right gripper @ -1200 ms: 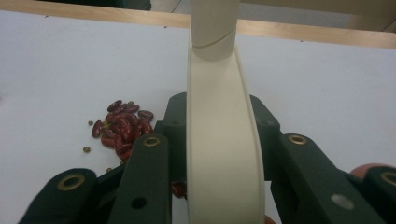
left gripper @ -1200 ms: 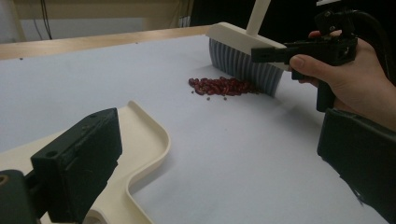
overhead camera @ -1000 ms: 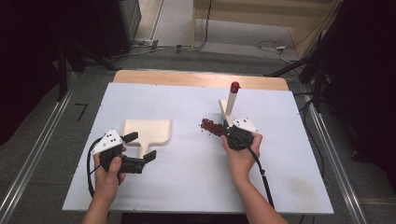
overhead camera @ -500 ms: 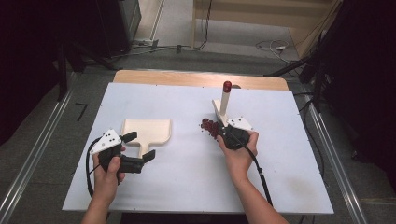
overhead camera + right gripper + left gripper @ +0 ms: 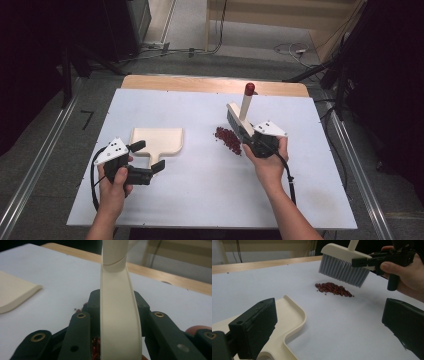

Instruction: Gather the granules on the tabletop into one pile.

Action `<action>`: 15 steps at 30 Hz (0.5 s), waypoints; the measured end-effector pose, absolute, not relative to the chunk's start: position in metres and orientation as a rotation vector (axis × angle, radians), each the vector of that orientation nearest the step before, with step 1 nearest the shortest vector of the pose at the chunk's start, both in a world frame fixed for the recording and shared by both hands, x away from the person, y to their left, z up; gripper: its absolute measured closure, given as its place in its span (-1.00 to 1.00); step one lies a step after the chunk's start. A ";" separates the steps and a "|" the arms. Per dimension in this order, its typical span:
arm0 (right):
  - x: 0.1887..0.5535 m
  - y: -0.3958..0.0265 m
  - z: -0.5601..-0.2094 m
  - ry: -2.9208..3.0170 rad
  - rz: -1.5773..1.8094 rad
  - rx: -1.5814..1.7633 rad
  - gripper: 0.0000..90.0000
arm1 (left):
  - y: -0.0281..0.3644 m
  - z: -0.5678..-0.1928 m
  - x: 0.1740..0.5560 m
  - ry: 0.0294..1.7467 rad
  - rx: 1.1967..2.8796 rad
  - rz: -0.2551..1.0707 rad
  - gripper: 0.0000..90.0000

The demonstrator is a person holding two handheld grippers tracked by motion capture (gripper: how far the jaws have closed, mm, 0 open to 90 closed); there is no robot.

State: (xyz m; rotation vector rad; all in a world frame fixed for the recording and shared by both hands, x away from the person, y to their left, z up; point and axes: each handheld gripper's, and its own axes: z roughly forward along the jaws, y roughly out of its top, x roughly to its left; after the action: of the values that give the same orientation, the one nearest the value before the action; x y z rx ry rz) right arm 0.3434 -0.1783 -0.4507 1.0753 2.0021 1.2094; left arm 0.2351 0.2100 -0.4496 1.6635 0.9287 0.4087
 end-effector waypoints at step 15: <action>0.343 -0.165 -0.479 2.335 1.393 0.804 0.46 | 0.209 -0.451 0.236 0.929 1.674 0.408 -0.99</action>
State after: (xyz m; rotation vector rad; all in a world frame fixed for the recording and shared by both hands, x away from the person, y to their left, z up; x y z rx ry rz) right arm 0.3427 -0.1654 -0.4792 0.8044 2.3345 1.3934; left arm 0.2360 0.2092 -0.4509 1.6739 0.9291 0.4077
